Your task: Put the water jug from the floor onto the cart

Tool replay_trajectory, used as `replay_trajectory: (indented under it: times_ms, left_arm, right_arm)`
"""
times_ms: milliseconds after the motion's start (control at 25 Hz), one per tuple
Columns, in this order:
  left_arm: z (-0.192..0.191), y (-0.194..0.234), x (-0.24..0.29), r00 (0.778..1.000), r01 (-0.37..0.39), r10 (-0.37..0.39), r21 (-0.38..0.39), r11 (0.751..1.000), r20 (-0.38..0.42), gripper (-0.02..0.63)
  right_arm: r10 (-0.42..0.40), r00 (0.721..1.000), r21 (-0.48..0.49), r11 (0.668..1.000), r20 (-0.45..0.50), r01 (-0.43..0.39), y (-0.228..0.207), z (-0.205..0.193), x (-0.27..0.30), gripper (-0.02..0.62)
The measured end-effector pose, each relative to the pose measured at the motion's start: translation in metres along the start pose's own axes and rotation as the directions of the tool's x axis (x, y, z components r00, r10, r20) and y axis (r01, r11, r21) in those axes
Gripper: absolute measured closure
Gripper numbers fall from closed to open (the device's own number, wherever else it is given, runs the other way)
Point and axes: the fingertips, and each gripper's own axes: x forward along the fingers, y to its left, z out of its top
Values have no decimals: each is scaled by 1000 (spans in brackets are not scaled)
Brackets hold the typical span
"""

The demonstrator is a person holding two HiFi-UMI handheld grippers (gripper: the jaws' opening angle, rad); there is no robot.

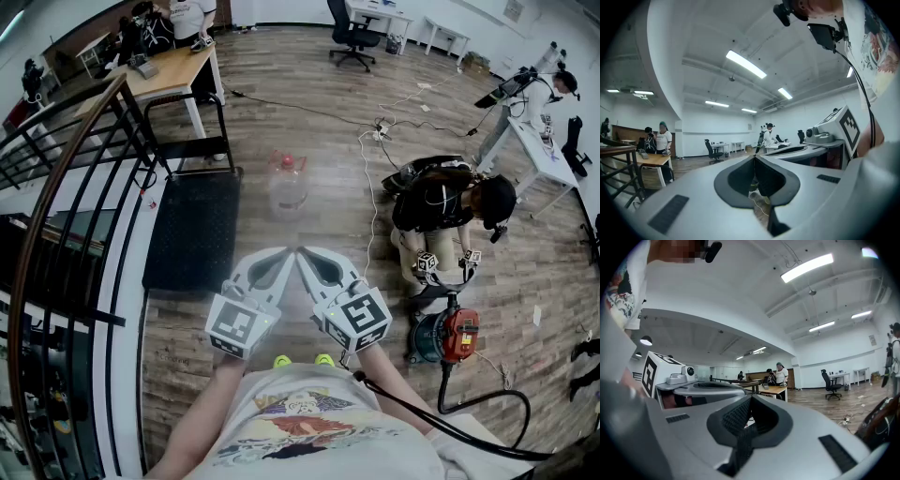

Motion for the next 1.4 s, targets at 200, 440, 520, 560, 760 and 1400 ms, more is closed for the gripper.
replay_trajectory:
  times_ms: [200,440,520,560,760,1400]
  left_arm:
    - [-2,12,-6,1000,-10,9,-6,1000,-3,594]
    - [-2,13,-4,1000,-16,16,-11,1000,-1,594]
    - [-2,14,-4,1000,-16,16,-8,1000,-3,594]
    - [-2,14,-6,1000,-15,14,-6,1000,-5,594]
    - [-4,18,-14,1000,-12,12,-11,1000,-9,594]
    - [-19,30,-51,1000,0,-1,-36,999,-19,594]
  right_arm:
    - [7,1000,5,1000,-8,-7,6,-1,12,577]
    - [4,1000,12,1000,-2,-4,3,1,12,577]
    - [-1,1000,17,1000,3,1,3,2,13,577]
    - [-4,1000,18,1000,3,4,4,2,14,577]
    - [-12,1000,19,1000,-1,12,11,0,20,577]
    - [-57,998,24,998,-38,58,47,-11,30,577]
